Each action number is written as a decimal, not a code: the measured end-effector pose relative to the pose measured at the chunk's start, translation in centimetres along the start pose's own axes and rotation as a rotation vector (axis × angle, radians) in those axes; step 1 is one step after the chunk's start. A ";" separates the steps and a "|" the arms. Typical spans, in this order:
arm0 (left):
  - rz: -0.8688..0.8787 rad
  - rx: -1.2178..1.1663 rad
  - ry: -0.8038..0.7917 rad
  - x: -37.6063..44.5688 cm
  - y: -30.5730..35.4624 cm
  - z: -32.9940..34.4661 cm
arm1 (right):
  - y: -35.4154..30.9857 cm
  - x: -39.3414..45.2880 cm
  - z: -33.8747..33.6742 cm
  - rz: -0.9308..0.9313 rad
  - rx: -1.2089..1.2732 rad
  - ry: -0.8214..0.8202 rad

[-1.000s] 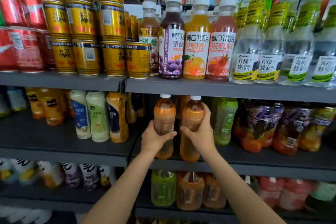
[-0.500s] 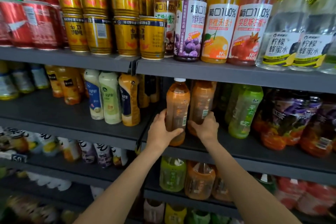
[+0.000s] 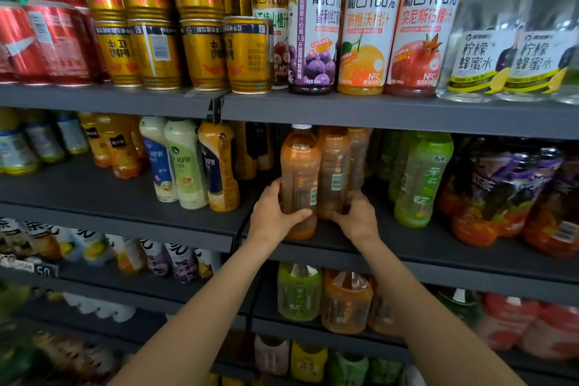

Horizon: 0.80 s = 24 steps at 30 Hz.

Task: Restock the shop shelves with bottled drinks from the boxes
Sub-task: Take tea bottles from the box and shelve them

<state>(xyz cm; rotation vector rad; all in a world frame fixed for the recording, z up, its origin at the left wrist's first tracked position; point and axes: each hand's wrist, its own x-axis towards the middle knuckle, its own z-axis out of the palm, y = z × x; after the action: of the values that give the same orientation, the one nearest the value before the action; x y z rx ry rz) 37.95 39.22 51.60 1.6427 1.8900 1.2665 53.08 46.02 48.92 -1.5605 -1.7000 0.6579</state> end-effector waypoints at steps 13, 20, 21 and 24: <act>-0.003 -0.008 -0.017 0.6 0.1 0.7 | -2.4 0.8 0.5 -0.018 0.014 0.119; -0.038 -0.008 -0.015 1.3 0.0 1.1 | -0.7 -0.8 -1.8 0.160 -0.082 0.397; -0.046 -0.010 -0.020 1.6 0.1 1.3 | -0.4 -0.6 -2.2 0.168 -0.088 0.410; -0.064 -0.011 -0.026 2.6 0.7 2.3 | -0.2 0.4 -2.9 0.131 -0.109 0.368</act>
<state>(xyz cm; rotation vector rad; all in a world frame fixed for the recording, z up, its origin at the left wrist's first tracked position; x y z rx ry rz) 39.37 42.46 51.59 1.5731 1.9014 1.2223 55.24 46.06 50.95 -1.7566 -1.3868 0.3189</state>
